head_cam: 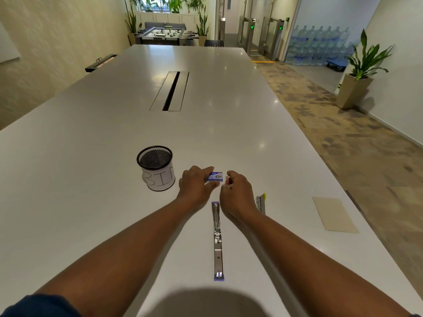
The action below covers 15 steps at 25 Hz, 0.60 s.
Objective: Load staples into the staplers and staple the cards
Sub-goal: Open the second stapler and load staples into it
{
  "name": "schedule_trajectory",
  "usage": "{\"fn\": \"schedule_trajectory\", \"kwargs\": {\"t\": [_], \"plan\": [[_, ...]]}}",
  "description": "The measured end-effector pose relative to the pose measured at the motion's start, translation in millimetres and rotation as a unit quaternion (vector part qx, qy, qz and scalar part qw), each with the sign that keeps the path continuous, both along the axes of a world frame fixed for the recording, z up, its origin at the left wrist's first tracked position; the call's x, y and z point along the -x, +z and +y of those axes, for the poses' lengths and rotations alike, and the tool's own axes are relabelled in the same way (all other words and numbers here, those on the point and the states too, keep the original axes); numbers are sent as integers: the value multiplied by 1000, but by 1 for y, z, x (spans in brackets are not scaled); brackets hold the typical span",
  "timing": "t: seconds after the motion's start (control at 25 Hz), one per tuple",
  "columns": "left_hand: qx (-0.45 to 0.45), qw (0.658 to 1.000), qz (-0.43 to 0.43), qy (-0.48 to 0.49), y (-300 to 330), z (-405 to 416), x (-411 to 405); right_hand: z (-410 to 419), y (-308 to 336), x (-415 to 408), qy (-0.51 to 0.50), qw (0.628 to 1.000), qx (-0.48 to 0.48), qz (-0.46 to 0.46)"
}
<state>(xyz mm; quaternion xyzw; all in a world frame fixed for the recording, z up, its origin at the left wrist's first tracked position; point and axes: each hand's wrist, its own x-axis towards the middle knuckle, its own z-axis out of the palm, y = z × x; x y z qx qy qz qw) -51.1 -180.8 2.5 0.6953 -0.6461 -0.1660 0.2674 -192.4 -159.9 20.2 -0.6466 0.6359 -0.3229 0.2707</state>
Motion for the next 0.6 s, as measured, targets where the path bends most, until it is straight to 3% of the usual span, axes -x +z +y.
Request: {"fn": "schedule_trajectory", "kwargs": {"t": [0.24, 0.6], "plan": [[47, 999, 4, 18, -3, -2, 3, -27, 7, 2, 51, 996, -59, 34], [33, 999, -7, 9, -1, -3, 0, -42, 7, 2, 66, 992, -70, 84]]}}
